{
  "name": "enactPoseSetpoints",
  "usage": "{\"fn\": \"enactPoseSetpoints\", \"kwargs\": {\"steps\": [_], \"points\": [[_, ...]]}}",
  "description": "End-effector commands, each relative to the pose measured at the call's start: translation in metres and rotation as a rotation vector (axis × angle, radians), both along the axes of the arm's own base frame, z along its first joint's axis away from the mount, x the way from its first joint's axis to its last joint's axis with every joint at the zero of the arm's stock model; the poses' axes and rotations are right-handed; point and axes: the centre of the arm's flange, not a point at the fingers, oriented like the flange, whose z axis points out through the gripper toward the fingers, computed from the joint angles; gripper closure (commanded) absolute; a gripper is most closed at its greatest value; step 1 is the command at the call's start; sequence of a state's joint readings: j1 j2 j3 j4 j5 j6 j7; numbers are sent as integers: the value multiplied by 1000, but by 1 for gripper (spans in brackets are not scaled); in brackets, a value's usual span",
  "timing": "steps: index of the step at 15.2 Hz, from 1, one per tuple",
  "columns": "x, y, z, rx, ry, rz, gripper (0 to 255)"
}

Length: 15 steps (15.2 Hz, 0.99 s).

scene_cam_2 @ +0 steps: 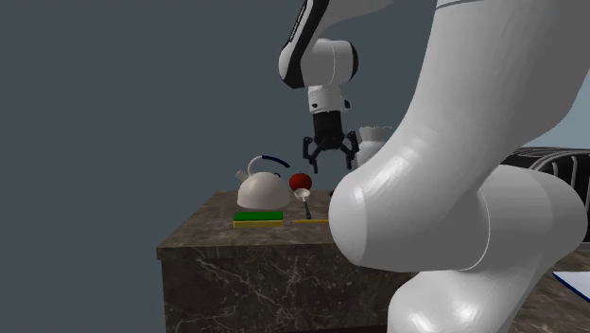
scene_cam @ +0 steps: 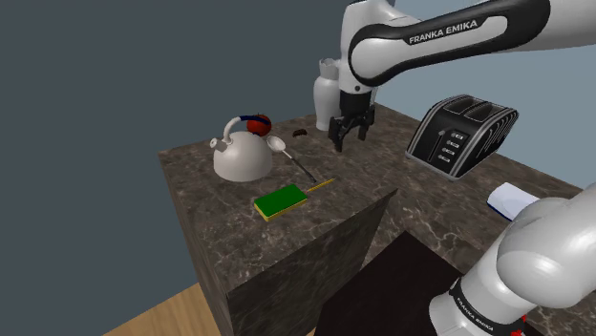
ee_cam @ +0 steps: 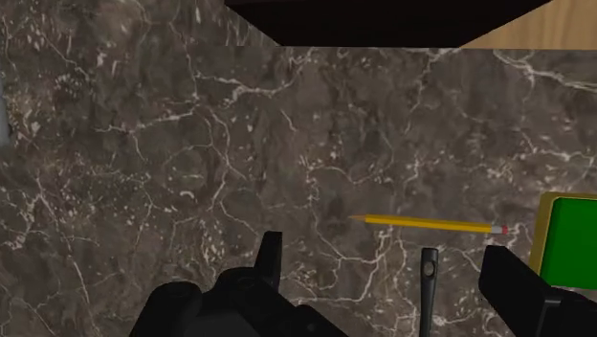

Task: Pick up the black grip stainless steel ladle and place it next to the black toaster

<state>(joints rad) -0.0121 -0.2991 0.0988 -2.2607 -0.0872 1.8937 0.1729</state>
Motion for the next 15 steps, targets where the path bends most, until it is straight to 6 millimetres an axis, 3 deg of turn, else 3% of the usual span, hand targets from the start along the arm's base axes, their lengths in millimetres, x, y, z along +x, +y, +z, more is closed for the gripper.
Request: {"fn": "enactPoseSetpoints", "kwargs": {"steps": [1,15], "points": [[22,7,-13,1,-10,3,0],[173,50,-92,6,-71,23,0]]}}
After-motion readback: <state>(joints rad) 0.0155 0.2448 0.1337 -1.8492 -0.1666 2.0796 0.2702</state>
